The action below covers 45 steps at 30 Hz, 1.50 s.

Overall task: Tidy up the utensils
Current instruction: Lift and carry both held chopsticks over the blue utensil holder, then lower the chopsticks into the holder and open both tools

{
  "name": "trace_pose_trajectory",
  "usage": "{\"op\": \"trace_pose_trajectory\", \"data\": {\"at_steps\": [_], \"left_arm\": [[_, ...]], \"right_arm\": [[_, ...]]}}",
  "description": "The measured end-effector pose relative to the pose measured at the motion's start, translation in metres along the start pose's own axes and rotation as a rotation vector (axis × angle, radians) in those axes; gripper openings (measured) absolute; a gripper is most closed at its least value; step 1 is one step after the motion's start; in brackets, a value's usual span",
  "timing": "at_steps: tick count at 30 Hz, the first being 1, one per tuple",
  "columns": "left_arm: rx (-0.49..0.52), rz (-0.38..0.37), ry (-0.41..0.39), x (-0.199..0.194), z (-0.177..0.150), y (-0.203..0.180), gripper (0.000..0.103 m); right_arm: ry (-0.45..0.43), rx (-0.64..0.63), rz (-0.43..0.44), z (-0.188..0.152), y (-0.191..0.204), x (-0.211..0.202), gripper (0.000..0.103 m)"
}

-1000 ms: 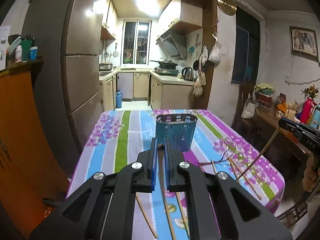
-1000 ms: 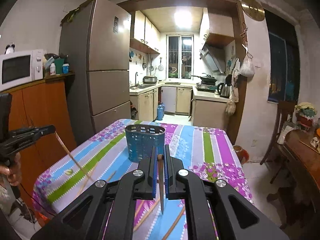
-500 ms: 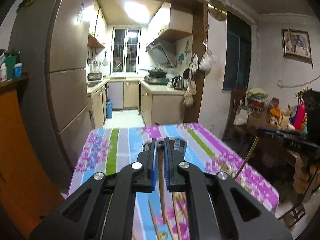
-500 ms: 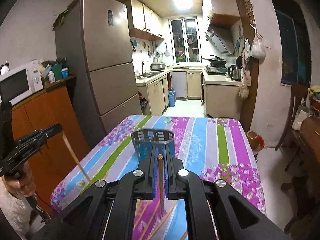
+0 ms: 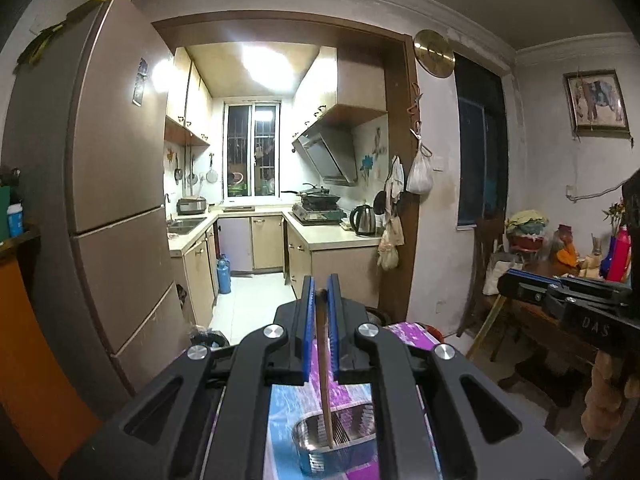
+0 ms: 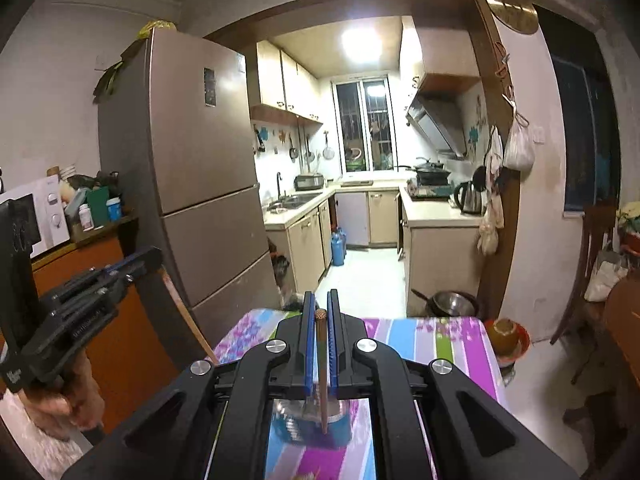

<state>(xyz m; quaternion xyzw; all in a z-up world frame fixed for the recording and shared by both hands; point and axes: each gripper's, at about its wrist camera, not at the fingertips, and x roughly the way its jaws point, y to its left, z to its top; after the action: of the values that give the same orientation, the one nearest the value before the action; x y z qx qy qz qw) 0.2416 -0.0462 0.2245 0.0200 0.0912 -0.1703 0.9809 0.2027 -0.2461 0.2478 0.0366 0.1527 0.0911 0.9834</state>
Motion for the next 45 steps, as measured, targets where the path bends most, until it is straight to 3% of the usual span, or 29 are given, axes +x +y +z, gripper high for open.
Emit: {"op": "trace_pose_trajectory", "data": {"at_steps": [6,13,27,29,33,38,45], "left_arm": [[-0.018,-0.002,0.018,0.036,-0.013,0.009,0.005],[-0.014,-0.001,0.102,0.079,-0.053,0.01,0.005],[-0.035,0.03,0.252,0.115,-0.114,0.019,0.005],[-0.054,0.054,0.247,0.11,-0.11,0.024,0.006],[-0.086,0.074,0.19,0.088,-0.094,0.036,0.007],[-0.123,0.125,0.055,0.029,-0.072,0.054,0.007],[-0.087,0.213,-0.073,-0.073,-0.076,0.068,0.007]], "right_arm": [[0.017,0.01,-0.022,-0.001,0.004,0.058,0.007],[0.11,0.054,-0.028,-0.035,-0.001,0.114,0.007],[0.196,0.115,-0.039,-0.078,-0.012,0.144,0.01],[0.182,0.128,-0.044,-0.077,-0.017,0.137,0.021],[0.145,0.127,-0.048,-0.072,-0.023,0.115,0.022],[0.124,0.111,-0.052,-0.073,-0.035,0.074,0.022],[0.136,0.025,-0.067,-0.112,-0.047,-0.011,0.022]]}}
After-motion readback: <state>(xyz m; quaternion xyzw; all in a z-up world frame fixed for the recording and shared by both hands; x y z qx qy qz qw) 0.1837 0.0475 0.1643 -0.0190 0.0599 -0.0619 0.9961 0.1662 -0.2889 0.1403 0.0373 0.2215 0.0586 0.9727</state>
